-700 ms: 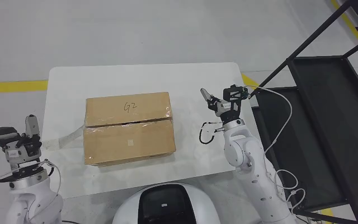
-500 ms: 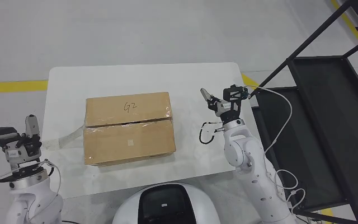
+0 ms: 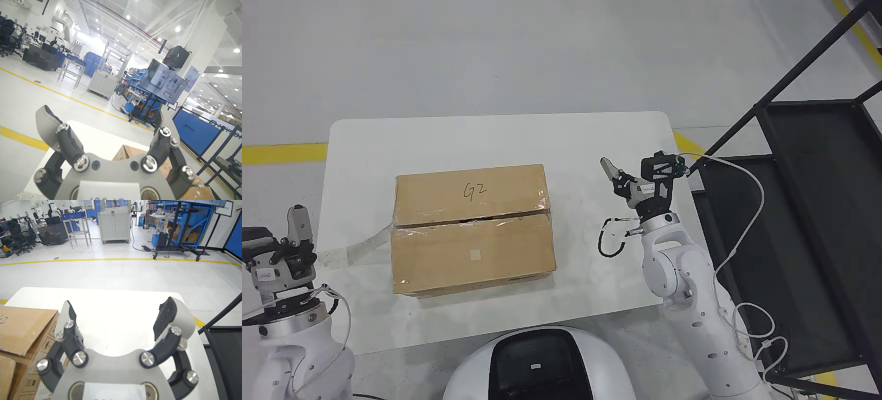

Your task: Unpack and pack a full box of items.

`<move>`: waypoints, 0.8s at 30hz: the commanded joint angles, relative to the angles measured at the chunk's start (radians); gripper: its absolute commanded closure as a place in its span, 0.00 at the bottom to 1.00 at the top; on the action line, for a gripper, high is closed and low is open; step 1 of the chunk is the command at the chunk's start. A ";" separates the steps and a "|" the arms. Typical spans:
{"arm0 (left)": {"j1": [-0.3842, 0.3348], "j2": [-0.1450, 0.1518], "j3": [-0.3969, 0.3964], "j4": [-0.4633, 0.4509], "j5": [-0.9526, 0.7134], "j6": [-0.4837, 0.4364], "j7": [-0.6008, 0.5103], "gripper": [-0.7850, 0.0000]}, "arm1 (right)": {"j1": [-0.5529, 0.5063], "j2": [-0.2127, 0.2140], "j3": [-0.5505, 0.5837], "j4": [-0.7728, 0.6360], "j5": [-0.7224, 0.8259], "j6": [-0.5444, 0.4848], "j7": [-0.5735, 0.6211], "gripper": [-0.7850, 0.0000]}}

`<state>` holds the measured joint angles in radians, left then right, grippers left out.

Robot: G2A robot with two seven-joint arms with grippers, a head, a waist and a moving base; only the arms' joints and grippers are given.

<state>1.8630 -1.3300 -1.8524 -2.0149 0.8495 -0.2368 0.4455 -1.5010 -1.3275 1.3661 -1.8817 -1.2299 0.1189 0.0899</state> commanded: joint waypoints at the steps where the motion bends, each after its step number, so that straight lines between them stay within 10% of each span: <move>1: 0.000 0.000 0.000 0.000 0.000 0.000 0.000 0.00 | 0.000 0.000 0.000 0.000 0.000 0.000 0.000 0.00; 24: 0.000 0.000 0.000 0.000 0.000 0.000 0.000 0.00 | 0.007 0.004 -0.016 -0.011 -0.048 -0.065 0.031 0.00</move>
<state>1.8630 -1.3300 -1.8524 -2.0149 0.8495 -0.2368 0.4455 -1.4958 -1.3242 1.3553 -1.8913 -1.2660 0.0629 0.1117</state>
